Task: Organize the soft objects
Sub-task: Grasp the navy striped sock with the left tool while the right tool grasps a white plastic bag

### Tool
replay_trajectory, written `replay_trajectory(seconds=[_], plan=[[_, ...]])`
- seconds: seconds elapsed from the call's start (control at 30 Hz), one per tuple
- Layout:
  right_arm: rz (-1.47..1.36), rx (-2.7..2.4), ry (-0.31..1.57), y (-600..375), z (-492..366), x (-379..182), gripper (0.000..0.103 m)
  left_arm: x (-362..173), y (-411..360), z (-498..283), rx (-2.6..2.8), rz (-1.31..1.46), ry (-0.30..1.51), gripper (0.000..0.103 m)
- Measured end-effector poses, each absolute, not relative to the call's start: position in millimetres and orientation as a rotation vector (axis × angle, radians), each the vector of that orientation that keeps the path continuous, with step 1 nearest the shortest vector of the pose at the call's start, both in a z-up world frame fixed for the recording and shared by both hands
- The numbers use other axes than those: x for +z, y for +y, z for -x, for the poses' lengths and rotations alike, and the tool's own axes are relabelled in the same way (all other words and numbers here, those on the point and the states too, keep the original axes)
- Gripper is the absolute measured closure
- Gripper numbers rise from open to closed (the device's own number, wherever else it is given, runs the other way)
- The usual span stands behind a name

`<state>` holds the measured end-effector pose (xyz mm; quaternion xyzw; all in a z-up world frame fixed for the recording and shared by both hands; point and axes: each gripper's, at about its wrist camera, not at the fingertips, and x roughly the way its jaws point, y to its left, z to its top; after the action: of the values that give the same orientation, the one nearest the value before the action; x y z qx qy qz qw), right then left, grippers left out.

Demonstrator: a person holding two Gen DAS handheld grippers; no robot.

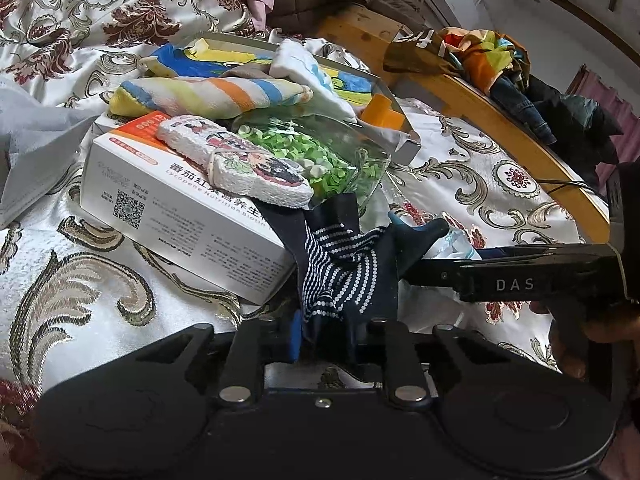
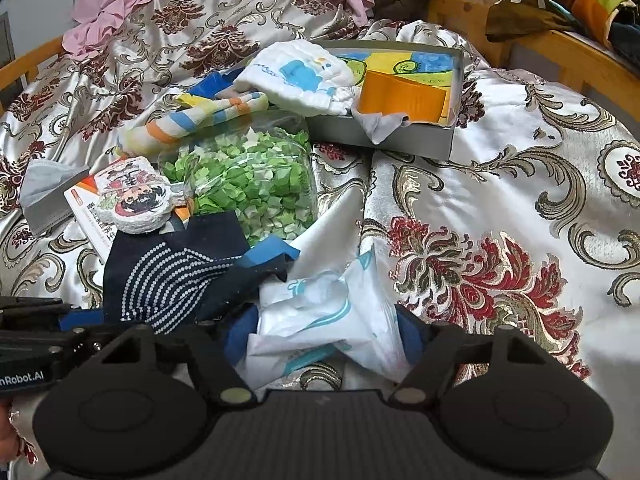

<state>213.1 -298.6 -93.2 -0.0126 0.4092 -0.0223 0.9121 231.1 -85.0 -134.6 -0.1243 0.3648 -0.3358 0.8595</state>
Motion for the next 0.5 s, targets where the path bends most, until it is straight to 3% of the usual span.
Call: replay_trajectory(seconds=[0.13, 0.5], plan=[[0.033, -0.042, 0.841, -297.4, -212.2, -93.0, 0.032, -134.5, -86.6, -229.7, -0.706, 0.244, 0.761, 0.091], [0.077, -0.036, 0.830, -291.0, -210.4, -92.4, 0.035, -136.2, -90.8, -228.2, -0.728, 0.222, 0.775, 0.090]])
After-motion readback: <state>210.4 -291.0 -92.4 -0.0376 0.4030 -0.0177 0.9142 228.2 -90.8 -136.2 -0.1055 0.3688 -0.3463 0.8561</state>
